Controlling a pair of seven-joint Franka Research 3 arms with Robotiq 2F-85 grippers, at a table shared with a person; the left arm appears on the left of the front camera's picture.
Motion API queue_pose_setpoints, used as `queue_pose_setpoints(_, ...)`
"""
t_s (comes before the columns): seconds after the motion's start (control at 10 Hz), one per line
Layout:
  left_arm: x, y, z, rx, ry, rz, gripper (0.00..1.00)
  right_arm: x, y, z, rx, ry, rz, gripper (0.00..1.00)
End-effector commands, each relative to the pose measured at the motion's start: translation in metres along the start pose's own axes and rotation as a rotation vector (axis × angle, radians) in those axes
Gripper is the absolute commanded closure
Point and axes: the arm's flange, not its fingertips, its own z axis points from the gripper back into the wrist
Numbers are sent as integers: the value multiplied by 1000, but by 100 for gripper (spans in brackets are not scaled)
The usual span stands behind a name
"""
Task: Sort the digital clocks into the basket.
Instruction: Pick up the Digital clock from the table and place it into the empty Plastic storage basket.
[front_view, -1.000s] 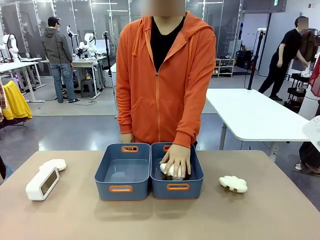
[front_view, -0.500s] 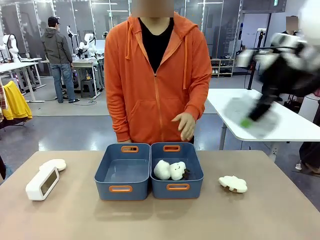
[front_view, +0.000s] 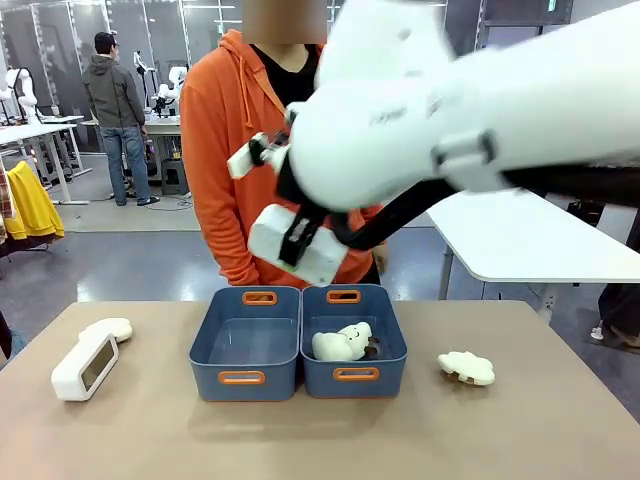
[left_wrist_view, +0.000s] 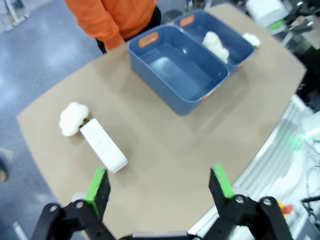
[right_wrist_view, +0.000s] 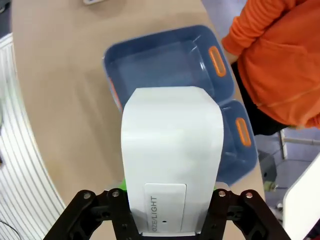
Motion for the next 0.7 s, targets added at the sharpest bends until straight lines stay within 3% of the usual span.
queue_pose_setpoints(0.0, 1, 3, 2, -12, -1, -14, 0, 31, -2, -48, -58, 42, -36, 97)
queue_pose_setpoints(0.3, 1, 3, 2, -12, -1, -14, 0, 50, 5, -150, -89, 62, -16, 97)
queue_pose_setpoints(0.6, 1, 3, 2, -12, -1, -14, 0, 56, 11, -211, -51, 117, -9, 97)
